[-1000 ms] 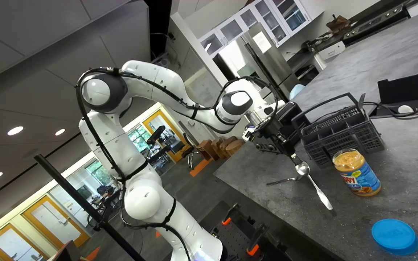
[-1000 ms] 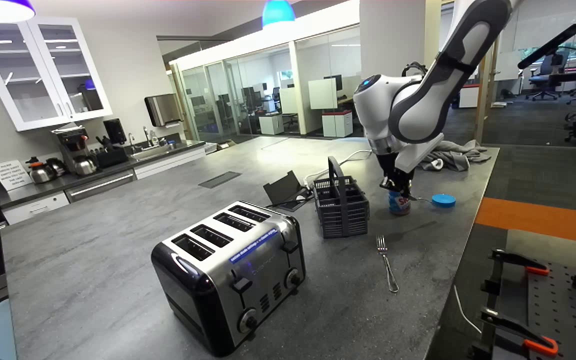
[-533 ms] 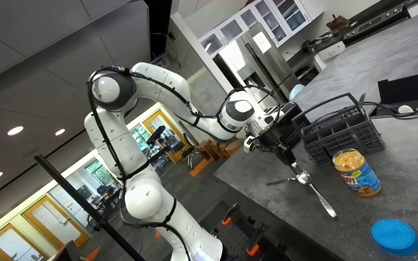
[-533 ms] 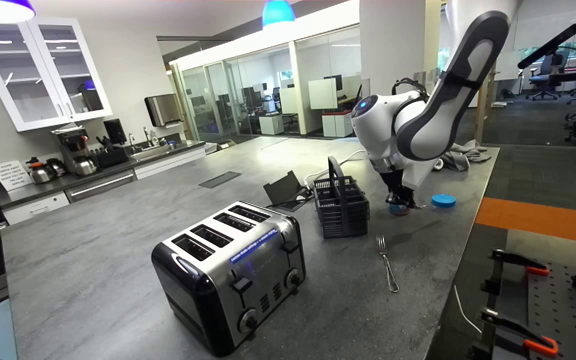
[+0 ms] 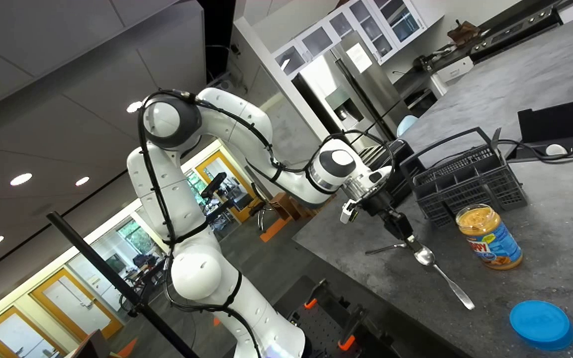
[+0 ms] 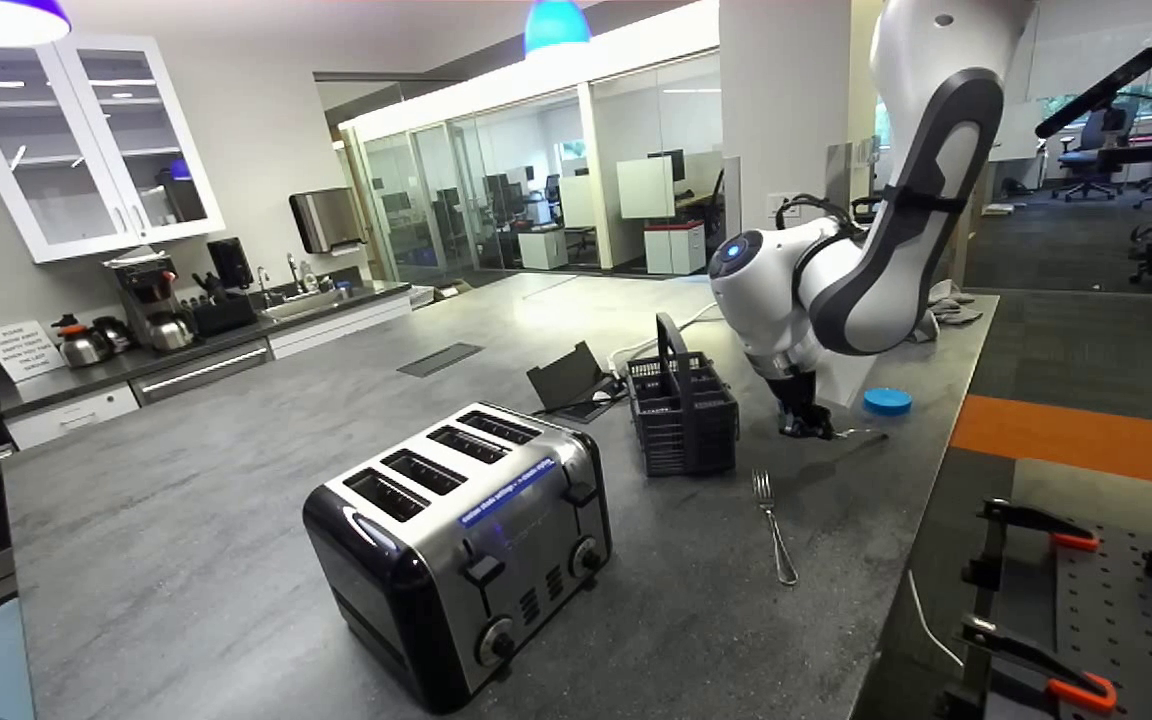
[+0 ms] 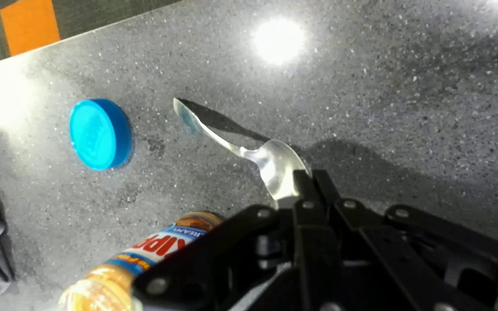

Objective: Remove the spoon from the cutlery holder.

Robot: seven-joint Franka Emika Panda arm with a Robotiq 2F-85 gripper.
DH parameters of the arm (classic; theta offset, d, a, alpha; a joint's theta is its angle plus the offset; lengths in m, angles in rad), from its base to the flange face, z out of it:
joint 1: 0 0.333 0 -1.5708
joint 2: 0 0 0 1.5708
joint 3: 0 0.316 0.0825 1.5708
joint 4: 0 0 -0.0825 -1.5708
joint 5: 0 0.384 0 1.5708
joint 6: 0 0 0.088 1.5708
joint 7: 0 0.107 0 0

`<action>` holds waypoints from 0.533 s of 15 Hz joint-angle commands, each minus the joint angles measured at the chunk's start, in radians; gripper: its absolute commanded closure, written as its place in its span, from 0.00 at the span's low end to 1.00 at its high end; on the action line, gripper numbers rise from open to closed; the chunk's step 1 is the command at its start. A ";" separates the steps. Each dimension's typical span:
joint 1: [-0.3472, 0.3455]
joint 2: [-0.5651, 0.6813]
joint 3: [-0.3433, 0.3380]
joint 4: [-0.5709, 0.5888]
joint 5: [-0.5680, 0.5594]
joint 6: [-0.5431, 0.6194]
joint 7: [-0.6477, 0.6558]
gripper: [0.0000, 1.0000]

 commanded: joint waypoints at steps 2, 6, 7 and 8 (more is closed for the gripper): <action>0.022 0.028 -0.018 -0.003 -0.090 0.020 0.076 0.99; 0.025 0.004 -0.006 -0.021 -0.128 0.027 0.098 0.56; 0.024 -0.010 -0.003 -0.027 -0.131 0.033 0.096 0.49; 0.024 -0.026 -0.001 -0.032 -0.133 0.039 0.100 0.40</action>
